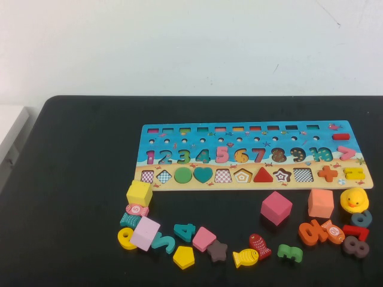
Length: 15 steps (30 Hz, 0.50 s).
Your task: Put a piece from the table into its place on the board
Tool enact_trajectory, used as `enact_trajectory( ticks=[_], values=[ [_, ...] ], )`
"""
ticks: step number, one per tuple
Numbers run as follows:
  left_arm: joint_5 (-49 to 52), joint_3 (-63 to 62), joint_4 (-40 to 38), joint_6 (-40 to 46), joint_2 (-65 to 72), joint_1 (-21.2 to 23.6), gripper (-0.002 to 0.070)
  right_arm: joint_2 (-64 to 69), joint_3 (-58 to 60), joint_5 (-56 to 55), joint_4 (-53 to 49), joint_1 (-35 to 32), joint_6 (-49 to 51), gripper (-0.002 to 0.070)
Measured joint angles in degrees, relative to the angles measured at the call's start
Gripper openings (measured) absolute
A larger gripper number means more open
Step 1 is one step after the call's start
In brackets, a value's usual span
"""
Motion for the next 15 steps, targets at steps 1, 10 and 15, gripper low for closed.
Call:
enact_trajectory(
  ticks=[1, 10, 15],
  values=[
    [0.0, 0.0, 0.0, 0.0, 0.0, 0.0, -0.0003, 0.0, 0.0, 0.0, 0.0, 0.0, 0.0, 0.0018],
    [-1.56, 0.11, -17.98, -3.34, 0.0, 0.0, -0.0003, 0.0, 0.0, 0.0, 0.0, 0.0, 0.0, 0.0019],
    [-2.93, 0.11, -40.39, -5.77, 0.0, 0.0, -0.0002, 0.0, 0.0, 0.0, 0.0, 0.0, 0.0, 0.0018]
  ],
)
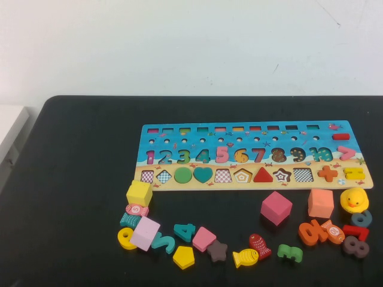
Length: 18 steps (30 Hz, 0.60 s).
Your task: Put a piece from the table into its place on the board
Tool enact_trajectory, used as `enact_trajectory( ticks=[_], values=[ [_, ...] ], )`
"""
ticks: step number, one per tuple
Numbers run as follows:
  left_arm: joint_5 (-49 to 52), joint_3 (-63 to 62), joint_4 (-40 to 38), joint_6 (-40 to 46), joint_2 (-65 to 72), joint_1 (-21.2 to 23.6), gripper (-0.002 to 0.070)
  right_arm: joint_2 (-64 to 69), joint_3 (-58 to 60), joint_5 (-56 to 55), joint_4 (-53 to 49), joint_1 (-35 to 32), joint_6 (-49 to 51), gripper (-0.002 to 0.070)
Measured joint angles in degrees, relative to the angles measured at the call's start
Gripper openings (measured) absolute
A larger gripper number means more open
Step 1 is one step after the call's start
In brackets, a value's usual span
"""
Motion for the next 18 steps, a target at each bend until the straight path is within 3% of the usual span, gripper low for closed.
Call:
enact_trajectory(
  ticks=[6, 10, 13, 18],
  values=[
    [-4.79, 0.0, -9.44, 0.3, 0.0, 0.0, -0.0003, 0.0, 0.0, 0.0, 0.0, 0.0, 0.0, 0.0019],
    [-0.79, -2.31, -10.9, 11.93, 0.0, 0.0, -0.0002, 0.0, 0.0, 0.0, 0.0, 0.0, 0.0, 0.0019],
    [8.42, -11.05, -4.34, 17.33, 4.66, 0.0, -0.0002, 0.0, 0.0, 0.0, 0.0, 0.0, 0.0, 0.0019],
    [30.31, -29.06, 14.89, 19.97, 20.91, 0.0, -0.0002, 0.0, 0.0, 0.0, 0.0, 0.0, 0.0, 0.0019]
  ],
)
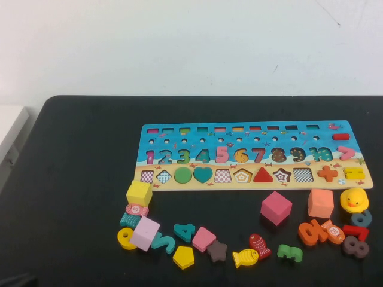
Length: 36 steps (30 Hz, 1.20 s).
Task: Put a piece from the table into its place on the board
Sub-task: Pick up the "Pentagon"
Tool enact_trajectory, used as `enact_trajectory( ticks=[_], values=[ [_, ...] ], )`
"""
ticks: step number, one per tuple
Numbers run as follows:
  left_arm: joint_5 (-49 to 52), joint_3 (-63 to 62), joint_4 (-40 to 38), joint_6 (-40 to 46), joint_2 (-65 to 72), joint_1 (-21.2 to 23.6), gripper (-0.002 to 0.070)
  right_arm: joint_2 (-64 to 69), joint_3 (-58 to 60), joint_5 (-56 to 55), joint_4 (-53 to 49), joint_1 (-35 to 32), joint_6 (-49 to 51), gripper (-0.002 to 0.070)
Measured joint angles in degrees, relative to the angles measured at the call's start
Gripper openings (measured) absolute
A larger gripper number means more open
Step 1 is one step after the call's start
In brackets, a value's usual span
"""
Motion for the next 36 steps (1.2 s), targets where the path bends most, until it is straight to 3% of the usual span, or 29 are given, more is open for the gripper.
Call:
enact_trajectory(
  ticks=[3, 6, 13, 20, 23, 28, 31, 36],
  values=[
    [8.69, -9.43, 8.67, 2.34, 9.66, -0.24, -0.0002, 0.0, 0.0, 0.0, 0.0, 0.0, 0.0, 0.0018],
    [13.16, -19.14, 14.23, 6.02, 21.47, -4.01, -0.0002, 0.0, 0.0, 0.0, 0.0, 0.0, 0.0, 0.0019],
    [15.53, -27.83, 23.46, 5.48, 40.25, -19.13, -0.0002, 0.0, 0.0, 0.0, 0.0, 0.0, 0.0, 0.0018],
    [6.97, -29.6, 28.8, -3.94, 56.59, -35.54, -0.0002, 0.0, 0.0, 0.0, 0.0, 0.0, 0.0, 0.0019],
    [2.59, -29.73, 28.9, -7.15, 61.59, -38.68, -0.0002, 0.0, 0.0, 0.0, 0.0, 0.0, 0.0, 0.0018],
    [-1.99, -29.73, 29.06, -13.01, 69.28, -39.58, 0.001, 0.0, 0.0, 0.0, 0.0, 0.0, 0.0, 0.0018],
    [-2.21, -30.42, 29.54, -15.64, 73.2, -39.68, 0.0103, 0.0, 0.0, 0.0, 0.0, 0.0, 0.0, 0.0019],
    [-2.8, -32.9, 29.66, -20.65, 78.41, -39.8, 0.0445, 0.0, 0.0, 0.0, 0.0, 0.0, 0.0, 0.0018]
  ],
)
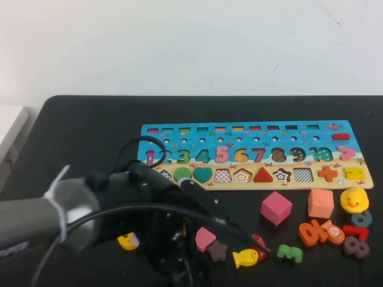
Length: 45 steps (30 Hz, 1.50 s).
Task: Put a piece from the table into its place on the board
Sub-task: Pick up the "Pentagon"
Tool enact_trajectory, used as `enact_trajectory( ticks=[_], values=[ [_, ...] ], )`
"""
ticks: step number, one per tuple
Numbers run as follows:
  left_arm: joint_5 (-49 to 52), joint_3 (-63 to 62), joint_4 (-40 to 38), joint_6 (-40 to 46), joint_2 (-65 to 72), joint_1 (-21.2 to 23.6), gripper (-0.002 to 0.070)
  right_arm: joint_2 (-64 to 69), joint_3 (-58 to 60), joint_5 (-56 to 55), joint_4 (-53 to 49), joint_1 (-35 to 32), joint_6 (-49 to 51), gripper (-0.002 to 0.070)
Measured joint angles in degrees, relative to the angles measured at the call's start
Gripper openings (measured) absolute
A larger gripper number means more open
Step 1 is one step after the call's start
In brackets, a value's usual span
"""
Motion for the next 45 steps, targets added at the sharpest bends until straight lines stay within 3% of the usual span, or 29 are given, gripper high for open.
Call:
enact_trajectory(
  ticks=[2, 4, 14, 21, 27, 37, 42, 45],
  values=[
    [-0.62, -0.99, 0.24, -2.55, 1.52, 0.12, 0.0514, 0.0, 0.0, 0.0, 0.0, 0.0, 0.0, 0.0019],
    [-1.22, -1.37, 1.15, -4.22, 2.45, 0.38, 0.0519, 0.0, 0.0, 0.0, 0.0, 0.0, 0.0, 0.0018],
    [-6.54, -1.5, 3.27, -7.66, 5.16, 0.99, 0.0356, 0.0, 0.0, 0.0, 0.0, 0.0, 0.0, 0.0019],
    [-7.37, -1.63, 3.18, -8.36, 5.67, 1.85, 0.0345, 0.0, 0.0, 0.0, 0.0, 0.0, 0.0, 0.0019],
    [-8.42, -1.63, 3.29, -8.48, 5.77, 2.06, 0.0386, 0.0, 0.0, 0.0, 0.0, 0.0, 0.0, 0.0019],
    [-9.07, -1.99, 2.59, -8.36, 7.4, 2.06, 0.0396, 0.0, 0.0, 0.0, 0.0, 0.0, 0.0, 0.0018],
    [-9.07, -1.99, 2.47, -8.28, 7.54, 2.06, 0.0393, 0.0, 0.0, 0.0, 0.0, 0.0, 0.0, 0.0018],
    [-9.1, -1.99, 2.84, -8.28, 7.54, 2.06, 0.0352, 0.0, 0.0, 0.0, 0.0, 0.0, 0.0, 0.0019]
  ],
)
